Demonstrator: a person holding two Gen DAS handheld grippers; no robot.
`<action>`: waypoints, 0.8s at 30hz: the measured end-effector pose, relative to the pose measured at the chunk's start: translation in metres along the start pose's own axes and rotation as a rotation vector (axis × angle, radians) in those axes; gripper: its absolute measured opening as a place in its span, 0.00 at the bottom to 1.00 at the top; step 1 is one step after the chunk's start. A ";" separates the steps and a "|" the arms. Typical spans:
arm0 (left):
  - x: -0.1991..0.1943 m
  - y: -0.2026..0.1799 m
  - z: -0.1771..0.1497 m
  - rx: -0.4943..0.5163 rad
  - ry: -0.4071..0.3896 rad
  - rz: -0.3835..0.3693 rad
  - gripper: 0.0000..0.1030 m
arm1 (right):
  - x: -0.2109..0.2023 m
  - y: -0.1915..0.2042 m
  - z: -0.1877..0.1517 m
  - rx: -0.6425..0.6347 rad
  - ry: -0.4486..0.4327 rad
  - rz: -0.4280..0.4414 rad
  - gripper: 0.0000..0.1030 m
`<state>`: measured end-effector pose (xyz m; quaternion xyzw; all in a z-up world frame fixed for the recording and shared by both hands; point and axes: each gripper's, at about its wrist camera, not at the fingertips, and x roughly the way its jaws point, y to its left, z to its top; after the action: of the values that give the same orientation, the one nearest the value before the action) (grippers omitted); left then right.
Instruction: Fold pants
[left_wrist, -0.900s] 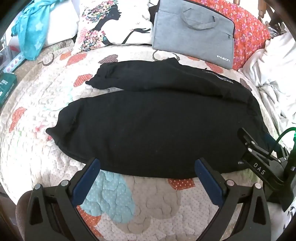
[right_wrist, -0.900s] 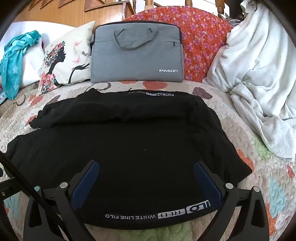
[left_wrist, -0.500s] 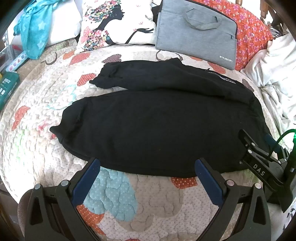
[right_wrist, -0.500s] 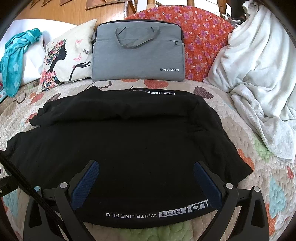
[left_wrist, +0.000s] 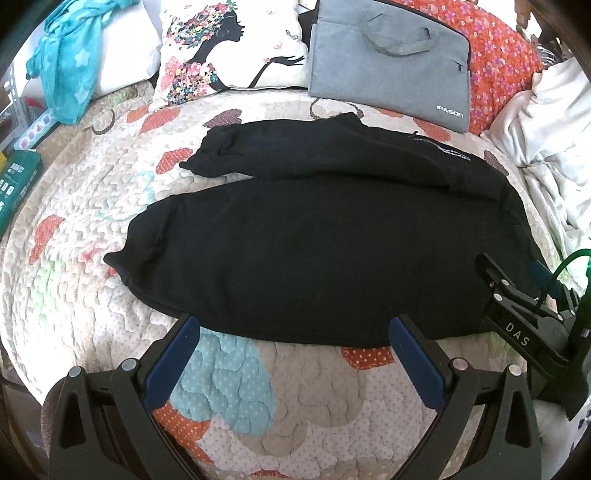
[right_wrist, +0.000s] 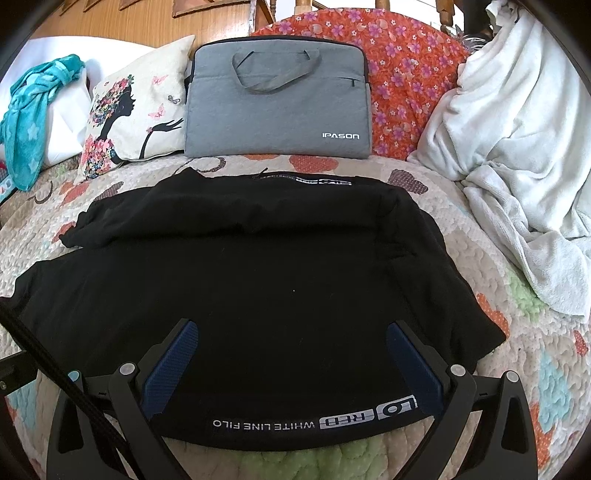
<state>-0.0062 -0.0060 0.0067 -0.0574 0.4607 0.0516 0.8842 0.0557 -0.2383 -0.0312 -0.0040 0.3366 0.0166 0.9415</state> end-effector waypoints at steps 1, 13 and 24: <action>-0.001 0.000 0.000 0.004 -0.003 0.006 0.99 | 0.000 0.000 0.000 0.000 0.000 -0.002 1.00; -0.004 0.008 -0.001 -0.022 -0.016 0.003 0.99 | 0.001 0.002 -0.004 -0.012 0.015 -0.007 1.00; -0.012 0.049 0.041 -0.106 -0.057 -0.042 0.99 | -0.018 -0.004 0.012 -0.007 -0.027 0.005 1.00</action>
<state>0.0133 0.0477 0.0368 -0.1124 0.4307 0.0588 0.8936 0.0498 -0.2429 -0.0101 -0.0060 0.3238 0.0201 0.9459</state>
